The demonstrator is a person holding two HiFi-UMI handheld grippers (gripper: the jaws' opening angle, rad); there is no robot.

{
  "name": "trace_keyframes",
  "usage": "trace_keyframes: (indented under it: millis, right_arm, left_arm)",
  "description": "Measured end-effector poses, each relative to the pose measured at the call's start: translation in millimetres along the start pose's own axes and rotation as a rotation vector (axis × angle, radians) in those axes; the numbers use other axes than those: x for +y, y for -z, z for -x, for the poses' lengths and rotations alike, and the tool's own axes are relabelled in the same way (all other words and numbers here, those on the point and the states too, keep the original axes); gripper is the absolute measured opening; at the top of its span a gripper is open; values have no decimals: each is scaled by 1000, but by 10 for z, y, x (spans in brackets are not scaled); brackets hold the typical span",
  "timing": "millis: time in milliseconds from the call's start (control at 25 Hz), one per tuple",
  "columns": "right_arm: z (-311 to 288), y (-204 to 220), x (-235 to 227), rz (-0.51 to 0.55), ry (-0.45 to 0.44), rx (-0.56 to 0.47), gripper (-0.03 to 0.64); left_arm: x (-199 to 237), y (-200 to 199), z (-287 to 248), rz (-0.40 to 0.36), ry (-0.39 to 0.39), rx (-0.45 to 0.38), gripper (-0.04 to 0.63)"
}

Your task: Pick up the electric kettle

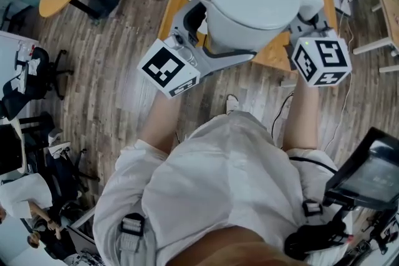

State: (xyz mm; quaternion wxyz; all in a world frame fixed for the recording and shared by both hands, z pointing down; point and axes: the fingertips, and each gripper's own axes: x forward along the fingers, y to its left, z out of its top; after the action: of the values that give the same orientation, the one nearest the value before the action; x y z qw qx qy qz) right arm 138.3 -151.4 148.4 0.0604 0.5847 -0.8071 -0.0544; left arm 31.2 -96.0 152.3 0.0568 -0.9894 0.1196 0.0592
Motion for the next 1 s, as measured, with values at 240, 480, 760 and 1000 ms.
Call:
trace_keyframes:
  millis: [240,480,760,1000]
  right_arm:
    - [18,-8,-24,-5,-2,-9,37]
    - [35,-17,-25,-9,-4,-8,37]
    - [11,-26,-12,-19,-12,-7,37]
    - [-4,-39,5,-23,-15,-9,37]
  left_arm:
    - [-19,-15,-22,-3,-2,-2,584]
    - [-33,-34,-26,-4,-2,-4,584]
    - [-10,-50,-12,-2,-3,-5,584]
    - [3,-68,8,-5,-3,-9,584]
